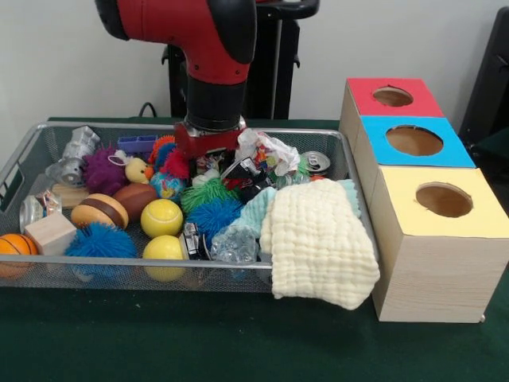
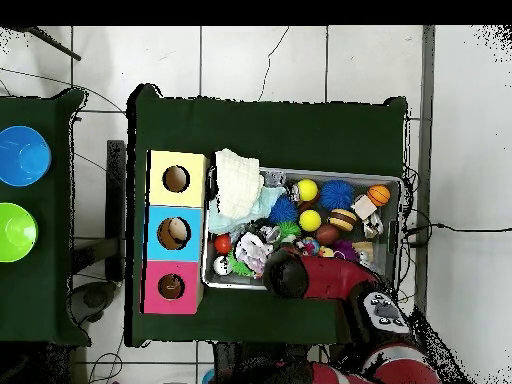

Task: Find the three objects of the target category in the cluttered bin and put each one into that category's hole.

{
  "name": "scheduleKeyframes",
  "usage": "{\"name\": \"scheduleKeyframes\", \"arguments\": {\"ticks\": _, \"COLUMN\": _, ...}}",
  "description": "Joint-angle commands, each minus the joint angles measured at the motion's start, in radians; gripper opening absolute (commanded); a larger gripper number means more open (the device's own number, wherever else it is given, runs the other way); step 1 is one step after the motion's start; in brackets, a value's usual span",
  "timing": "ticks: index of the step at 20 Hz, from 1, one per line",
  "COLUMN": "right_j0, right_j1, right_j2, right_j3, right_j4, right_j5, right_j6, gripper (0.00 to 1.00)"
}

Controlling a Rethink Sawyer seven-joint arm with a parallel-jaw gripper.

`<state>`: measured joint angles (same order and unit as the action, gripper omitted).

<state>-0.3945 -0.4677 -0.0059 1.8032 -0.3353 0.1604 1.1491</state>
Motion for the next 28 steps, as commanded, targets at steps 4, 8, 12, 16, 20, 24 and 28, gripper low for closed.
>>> {"name": "scheduleKeyframes", "arguments": {"ticks": 4, "right_j0": -0.146, "right_j1": -0.036, "right_j2": 0.135, "right_j3": 0.062, "right_j4": 0.055, "right_j5": 0.098, "right_j6": 0.142, "gripper": 1.0}}
{"name": "scheduleKeyframes", "arguments": {"ticks": 8, "right_j0": -0.134, "right_j1": -0.072, "right_j2": 0.132, "right_j3": 0.048, "right_j4": 0.072, "right_j5": 0.156, "right_j6": 0.134, "gripper": 1.0}}
{"name": "scheduleKeyframes", "arguments": {"ticks": 12, "right_j0": -0.119, "right_j1": -0.09, "right_j2": 0.124, "right_j3": 0.028, "right_j4": 0.076, "right_j5": 0.192, "right_j6": 0.126, "gripper": 1.0}}
{"name": "scheduleKeyframes", "arguments": {"ticks": 16, "right_j0": -0.118, "right_j1": -0.103, "right_j2": 0.118, "right_j3": 0.018, "right_j4": 0.064, "right_j5": 0.209, "right_j6": 0.119, "gripper": 1.0}}
{"name": "scheduleKeyframes", "arguments": {"ticks": 20, "right_j0": -0.132, "right_j1": -0.118, "right_j2": 0.136, "right_j3": 0.018, "right_j4": 0.063, "right_j5": 0.201, "right_j6": 0.118, "gripper": 1.0}}
{"name": "scheduleKeyframes", "arguments": {"ticks": 24, "right_j0": -0.172, "right_j1": -0.142, "right_j2": 0.19, "right_j3": 0.033, "right_j4": 0.083, "right_j5": 0.201, "right_j6": 0.111, "gripper": 1.0}}
{"name": "scheduleKeyframes", "arguments": {"ticks": 28, "right_j0": -0.206, "right_j1": -0.161, "right_j2": 0.226, "right_j3": 0.049, "right_j4": 0.084, "right_j5": 0.191, "right_j6": 0.102, "gripper": 1.0}}
